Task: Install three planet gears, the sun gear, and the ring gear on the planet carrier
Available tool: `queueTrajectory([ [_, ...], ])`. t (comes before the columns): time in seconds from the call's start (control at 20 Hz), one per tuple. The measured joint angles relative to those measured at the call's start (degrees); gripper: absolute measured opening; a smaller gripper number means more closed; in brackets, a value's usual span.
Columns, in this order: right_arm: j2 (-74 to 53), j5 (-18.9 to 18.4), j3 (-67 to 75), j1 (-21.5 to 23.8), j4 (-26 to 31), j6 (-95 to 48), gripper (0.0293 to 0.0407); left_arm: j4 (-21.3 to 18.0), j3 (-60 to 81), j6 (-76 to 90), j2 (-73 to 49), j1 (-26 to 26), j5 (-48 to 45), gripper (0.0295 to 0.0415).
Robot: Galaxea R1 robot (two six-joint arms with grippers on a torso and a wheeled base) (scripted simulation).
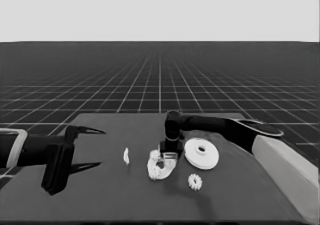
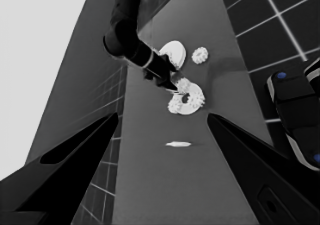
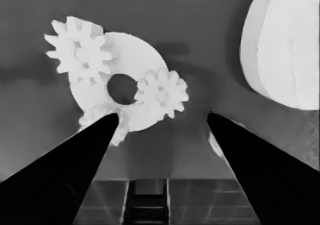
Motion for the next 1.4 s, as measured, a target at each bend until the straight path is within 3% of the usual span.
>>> queueTrajectory([
  [0.15, -0.23, -0.64, 1.02, 2.71, 2.51, 0.64, 0.0385, 0.00, 0.00, 0.00, 0.00, 0.00, 0.00, 0.0385],
  [0.4, -0.25, -0.76, 1.14, 3.27, 3.13, 0.71, 0.0385, 0.00, 0.00, 0.00, 0.00, 0.00, 0.00, 0.0385],
  [0.45, -9.30, -1.64, 16.49, 3.02, 2.58, 6.42, 0.0385, 0.00, 0.00, 0.00, 0.00, 0.00, 0.00, 0.0385],
  [0.55, -18.75, -2.13, 27.79, 2.69, 2.28, 8.79, 0.0385, 0.00, 0.00, 0.00, 0.00, 0.00, 0.00, 0.0385],
  [0.9, -23.31, -2.13, 32.43, 2.65, 2.16, 8.82, 0.0385, 0.00, 0.00, 0.00, 0.00, 0.00, 0.00, 0.0385],
  [0.95, -22.90, -1.40, 30.59, -2.80, -3.68, 7.49, 0.0385, 0.00, 0.00, 0.00, 0.00, 0.00, 0.00, 0.0385],
  [1.05, -22.12, 0.01, 27.43, -8.49, -8.77, 5.50, 0.0385, 0.00, 0.00, 0.00, 0.00, 0.00, 0.00, 0.0385],
  [1.4, -21.53, 1.09, 25.27, -10.90, -11.11, 4.26, 0.0385, 0.00, 0.00, 0.00, 0.00, 0.00, 0.00, 0.0385],
])
